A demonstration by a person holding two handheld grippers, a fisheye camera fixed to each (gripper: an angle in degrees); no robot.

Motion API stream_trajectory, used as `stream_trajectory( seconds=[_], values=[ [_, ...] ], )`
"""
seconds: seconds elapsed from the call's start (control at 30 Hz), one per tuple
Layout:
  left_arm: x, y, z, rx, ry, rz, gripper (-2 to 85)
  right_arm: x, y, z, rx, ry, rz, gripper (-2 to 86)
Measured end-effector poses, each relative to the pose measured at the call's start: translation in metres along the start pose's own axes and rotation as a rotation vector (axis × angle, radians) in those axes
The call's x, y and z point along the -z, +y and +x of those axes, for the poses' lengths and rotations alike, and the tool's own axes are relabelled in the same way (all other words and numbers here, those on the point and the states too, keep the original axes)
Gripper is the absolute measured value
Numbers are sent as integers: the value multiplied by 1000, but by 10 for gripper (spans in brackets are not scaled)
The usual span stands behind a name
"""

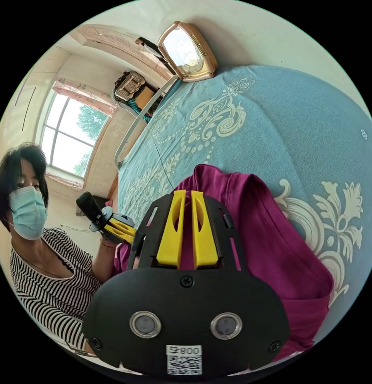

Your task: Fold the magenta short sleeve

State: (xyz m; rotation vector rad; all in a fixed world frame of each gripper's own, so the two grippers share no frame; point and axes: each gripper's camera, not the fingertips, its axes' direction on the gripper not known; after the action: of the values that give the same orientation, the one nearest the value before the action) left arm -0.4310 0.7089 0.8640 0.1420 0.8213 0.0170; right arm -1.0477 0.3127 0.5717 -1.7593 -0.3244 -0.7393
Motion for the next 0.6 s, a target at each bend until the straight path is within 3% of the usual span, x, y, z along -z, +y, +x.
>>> stream_trajectory(
  seconds=[0.1, 0.33, 0.6],
  values=[
    [-16, -15, 2, 4, 21, -62, 26, 3, 0, 2, 0, 18, -7, 57],
    [-20, -35, 4, 12, 86, 2, 32, -27, -26, -10, 54, 114, -146, 67],
    [-39, -58, 7, 14, 70, -52, 32, -72, -56, -10, 46, 173, -221, 58]
  ],
)
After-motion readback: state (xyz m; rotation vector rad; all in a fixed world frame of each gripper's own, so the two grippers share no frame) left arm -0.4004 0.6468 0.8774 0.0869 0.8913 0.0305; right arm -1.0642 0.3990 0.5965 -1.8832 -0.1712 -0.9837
